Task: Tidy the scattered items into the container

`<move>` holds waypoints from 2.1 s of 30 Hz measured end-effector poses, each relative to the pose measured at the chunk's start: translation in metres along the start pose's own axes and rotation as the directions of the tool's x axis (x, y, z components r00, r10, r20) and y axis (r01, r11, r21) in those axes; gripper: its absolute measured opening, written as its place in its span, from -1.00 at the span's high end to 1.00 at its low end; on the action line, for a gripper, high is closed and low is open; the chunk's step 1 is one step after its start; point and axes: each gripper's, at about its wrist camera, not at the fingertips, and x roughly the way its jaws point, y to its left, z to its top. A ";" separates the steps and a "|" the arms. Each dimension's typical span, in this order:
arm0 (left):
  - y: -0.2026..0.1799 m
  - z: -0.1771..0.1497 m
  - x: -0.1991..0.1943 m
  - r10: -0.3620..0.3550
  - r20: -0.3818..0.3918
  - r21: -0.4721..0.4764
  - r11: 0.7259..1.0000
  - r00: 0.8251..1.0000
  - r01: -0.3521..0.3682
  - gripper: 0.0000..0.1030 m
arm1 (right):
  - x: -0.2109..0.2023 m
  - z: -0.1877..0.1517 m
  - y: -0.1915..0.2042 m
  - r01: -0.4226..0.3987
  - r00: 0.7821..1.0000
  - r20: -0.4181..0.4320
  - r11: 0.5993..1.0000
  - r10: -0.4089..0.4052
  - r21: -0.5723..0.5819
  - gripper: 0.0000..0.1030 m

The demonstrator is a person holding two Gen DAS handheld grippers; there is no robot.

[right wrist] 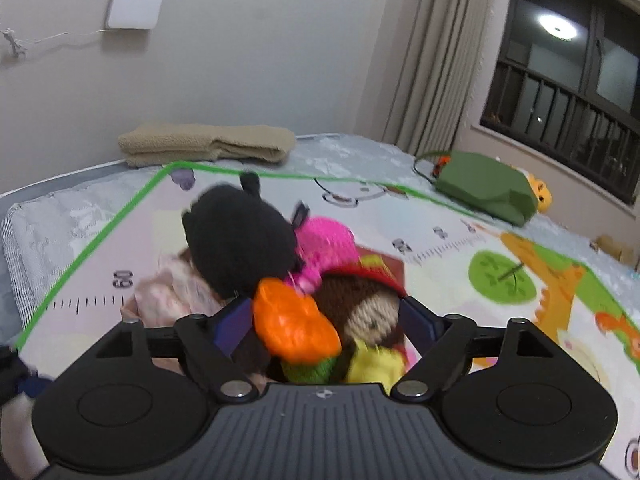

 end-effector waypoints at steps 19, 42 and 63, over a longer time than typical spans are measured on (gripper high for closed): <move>-0.036 -0.039 -0.028 0.260 0.238 -0.038 0.965 0.936 -0.259 -1.00 | -0.109 -0.129 -0.028 0.046 0.986 0.138 0.941 -0.097 0.337 -1.00; -0.067 -0.060 -0.052 0.321 0.246 0.028 0.941 0.915 -0.338 -1.00 | -0.122 -0.160 -0.020 0.060 0.979 0.160 0.933 -0.124 0.355 -1.00; -0.069 -0.062 -0.057 0.333 0.251 0.016 0.937 0.909 -0.348 -1.00 | -0.128 -0.161 -0.016 0.074 0.979 0.153 0.935 -0.134 0.347 -1.00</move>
